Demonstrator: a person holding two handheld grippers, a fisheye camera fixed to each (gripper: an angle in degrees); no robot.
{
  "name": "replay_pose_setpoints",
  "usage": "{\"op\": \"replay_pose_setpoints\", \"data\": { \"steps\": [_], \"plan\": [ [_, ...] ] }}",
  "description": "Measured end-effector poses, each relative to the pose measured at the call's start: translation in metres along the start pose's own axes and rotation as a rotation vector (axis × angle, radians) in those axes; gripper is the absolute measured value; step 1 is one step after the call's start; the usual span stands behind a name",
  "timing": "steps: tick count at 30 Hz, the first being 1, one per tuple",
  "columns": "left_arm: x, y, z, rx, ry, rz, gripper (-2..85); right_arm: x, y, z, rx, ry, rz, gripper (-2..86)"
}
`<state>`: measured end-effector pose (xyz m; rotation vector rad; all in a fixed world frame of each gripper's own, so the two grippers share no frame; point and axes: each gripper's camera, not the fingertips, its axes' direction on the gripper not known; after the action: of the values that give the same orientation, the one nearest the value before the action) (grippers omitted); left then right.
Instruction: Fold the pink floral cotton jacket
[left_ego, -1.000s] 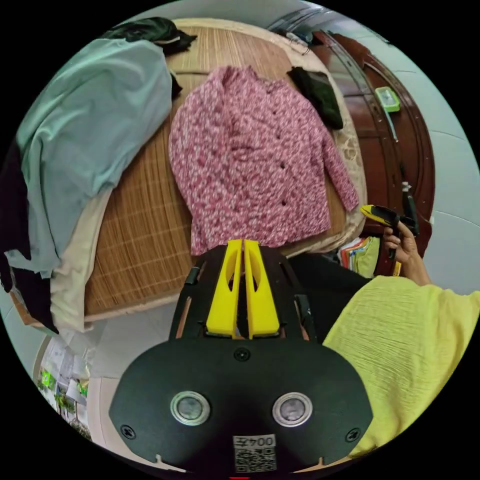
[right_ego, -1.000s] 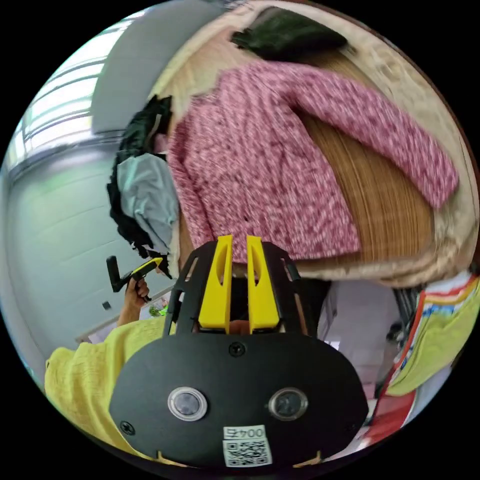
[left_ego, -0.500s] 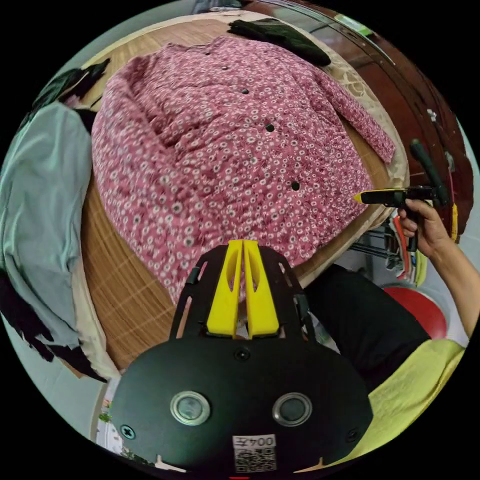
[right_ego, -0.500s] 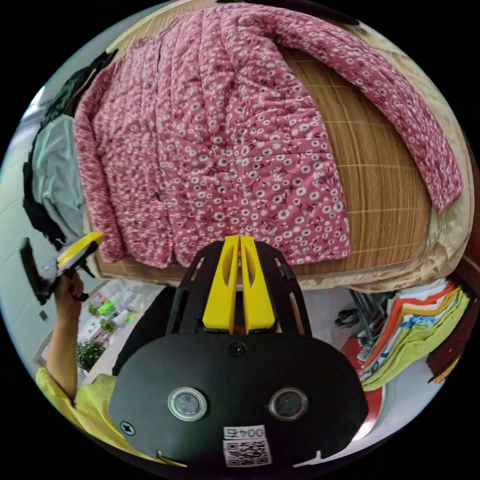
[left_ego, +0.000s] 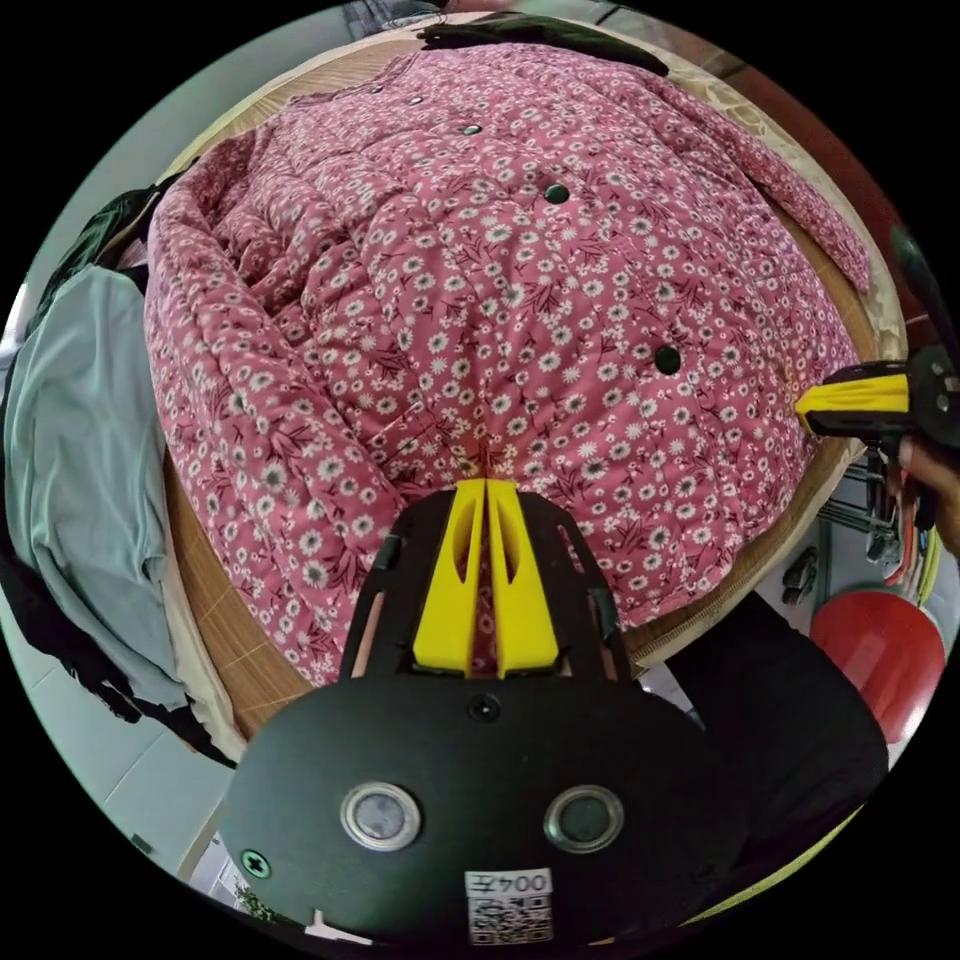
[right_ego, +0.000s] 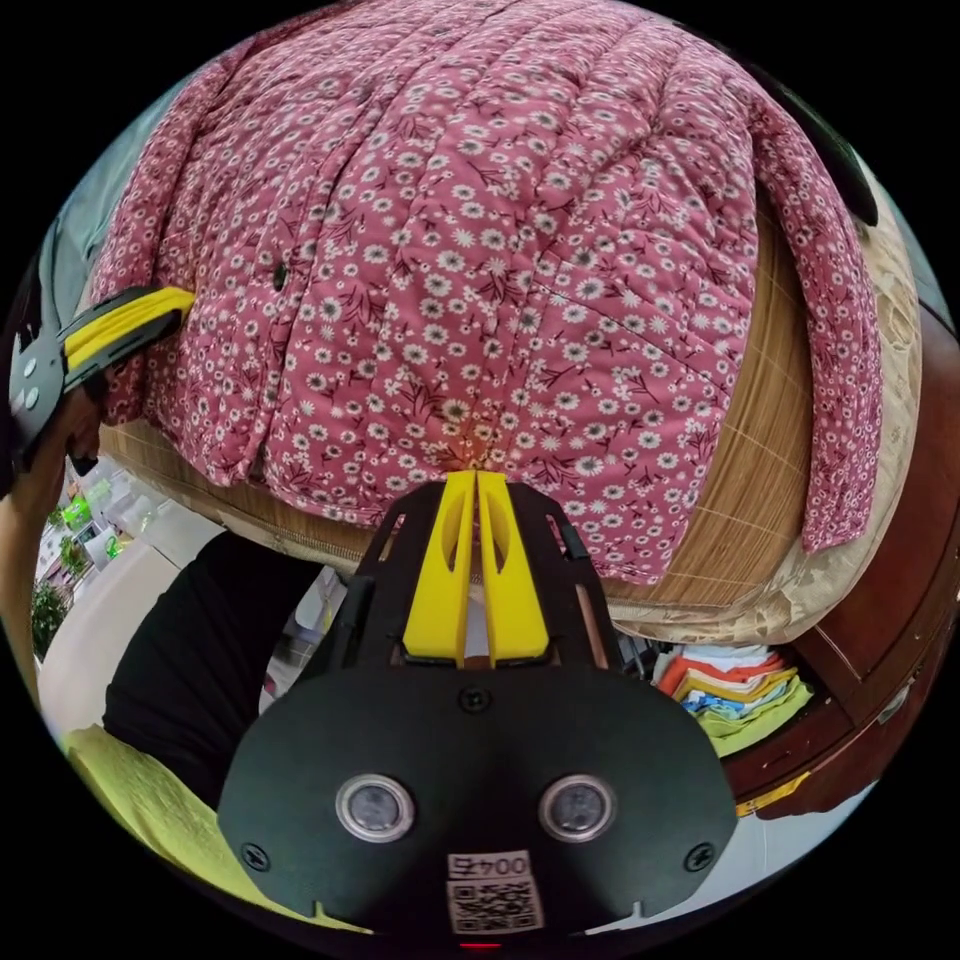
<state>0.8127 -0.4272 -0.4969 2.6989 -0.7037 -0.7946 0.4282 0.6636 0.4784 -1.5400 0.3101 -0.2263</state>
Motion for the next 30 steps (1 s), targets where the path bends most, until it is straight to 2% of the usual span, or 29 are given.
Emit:
{"op": "replay_pose_setpoints", "data": {
  "steps": [4,5,9,12,16,20,26,30],
  "plan": [
    [-0.040,-0.004,0.009,-0.077,0.217,-0.049,1.2,0.006,0.006,-0.001,0.060,-0.022,-0.018,-0.7],
    [-0.063,0.004,0.009,-0.048,0.230,-0.132,1.5,0.008,0.007,-0.001,0.076,-0.031,0.002,-0.7],
    [-0.148,0.058,0.002,0.105,0.185,-0.335,4.0,0.005,0.008,-0.001,0.092,0.010,-0.055,-0.8],
    [-0.186,0.097,0.003,0.141,0.150,-0.351,7.7,0.008,0.004,-0.001,0.072,-0.002,-0.034,-0.8],
    [-0.194,0.124,0.009,0.150,0.200,-0.283,9.6,0.014,-0.001,-0.001,0.046,-0.037,-0.036,-0.8],
    [-0.166,0.132,0.030,0.141,0.218,-0.191,10.2,0.017,0.004,0.002,0.076,-0.051,-0.035,-0.8],
    [-0.152,0.129,0.083,0.054,0.372,-0.209,10.0,0.022,0.005,0.008,0.081,-0.093,0.047,-0.8],
    [-0.156,0.129,0.097,0.054,0.372,-0.203,9.5,0.018,0.006,0.012,0.087,-0.080,0.058,-0.8]
  ]
}}
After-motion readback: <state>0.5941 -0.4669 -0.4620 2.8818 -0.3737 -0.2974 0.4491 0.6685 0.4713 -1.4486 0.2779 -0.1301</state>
